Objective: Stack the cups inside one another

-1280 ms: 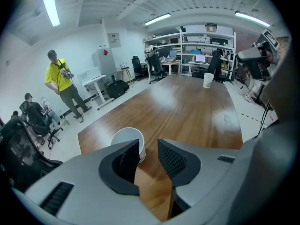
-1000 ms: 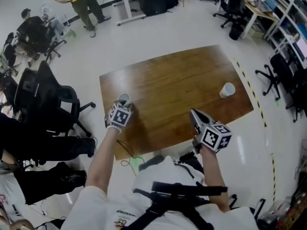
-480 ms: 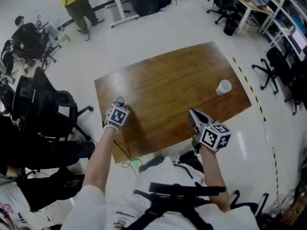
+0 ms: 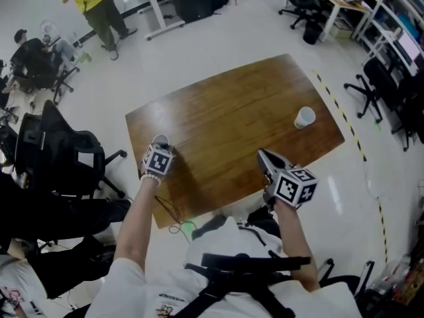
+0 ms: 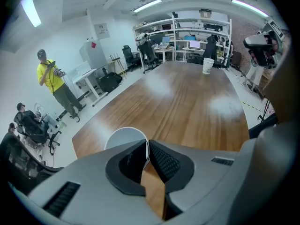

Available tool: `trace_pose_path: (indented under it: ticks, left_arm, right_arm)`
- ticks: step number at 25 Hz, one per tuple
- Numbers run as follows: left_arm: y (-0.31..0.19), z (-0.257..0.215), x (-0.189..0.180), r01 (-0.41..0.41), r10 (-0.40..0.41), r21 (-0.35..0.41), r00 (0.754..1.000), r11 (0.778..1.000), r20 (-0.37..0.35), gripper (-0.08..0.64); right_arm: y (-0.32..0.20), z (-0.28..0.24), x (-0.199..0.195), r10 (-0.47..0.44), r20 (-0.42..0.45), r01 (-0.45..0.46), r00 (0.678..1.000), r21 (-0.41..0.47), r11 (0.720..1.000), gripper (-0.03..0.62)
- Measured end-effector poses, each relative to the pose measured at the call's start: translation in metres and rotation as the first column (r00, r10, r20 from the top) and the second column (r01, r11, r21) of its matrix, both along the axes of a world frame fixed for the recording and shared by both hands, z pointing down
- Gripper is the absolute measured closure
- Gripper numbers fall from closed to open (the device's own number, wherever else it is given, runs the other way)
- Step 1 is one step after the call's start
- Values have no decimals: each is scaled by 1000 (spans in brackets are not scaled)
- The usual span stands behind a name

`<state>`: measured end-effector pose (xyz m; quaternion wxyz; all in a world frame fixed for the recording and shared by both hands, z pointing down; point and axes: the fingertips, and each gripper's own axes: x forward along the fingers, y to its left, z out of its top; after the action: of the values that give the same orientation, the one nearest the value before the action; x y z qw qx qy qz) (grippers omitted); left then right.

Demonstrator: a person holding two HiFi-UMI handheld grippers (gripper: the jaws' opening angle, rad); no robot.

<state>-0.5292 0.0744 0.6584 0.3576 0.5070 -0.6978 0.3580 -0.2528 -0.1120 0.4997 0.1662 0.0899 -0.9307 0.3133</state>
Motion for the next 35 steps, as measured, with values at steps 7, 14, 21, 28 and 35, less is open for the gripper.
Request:
trace_pose_path:
  ticks: [7,14,21,28,35]
  left_arm:
    - [-13,-32,-5,0,-2,56,999,998,33,548]
    - [-55,-79,12,-6,10,194,1000,981,-19,549]
    - [-105,-104,48,-90,101,245,994,965,-34,549]
    - [-164,-120,92,-192,207,262,978,946,-28,549]
    - [-231,-139,135,-303,321,287,947,909,-16,549]
  right_arm:
    - [2,0,-7,-16,3,16,1000,-3,1000,569]
    - [-3,-2,-2,-7,16,7,1000,-8,1000,569]
    - [-17,-6,19,44,37,-44,998,-5,999,569]
    - [-42,-11,54,117,51,-117,992,0,993,569]
    - [-74,-15,93,210,69,-210,975,1,978,569]
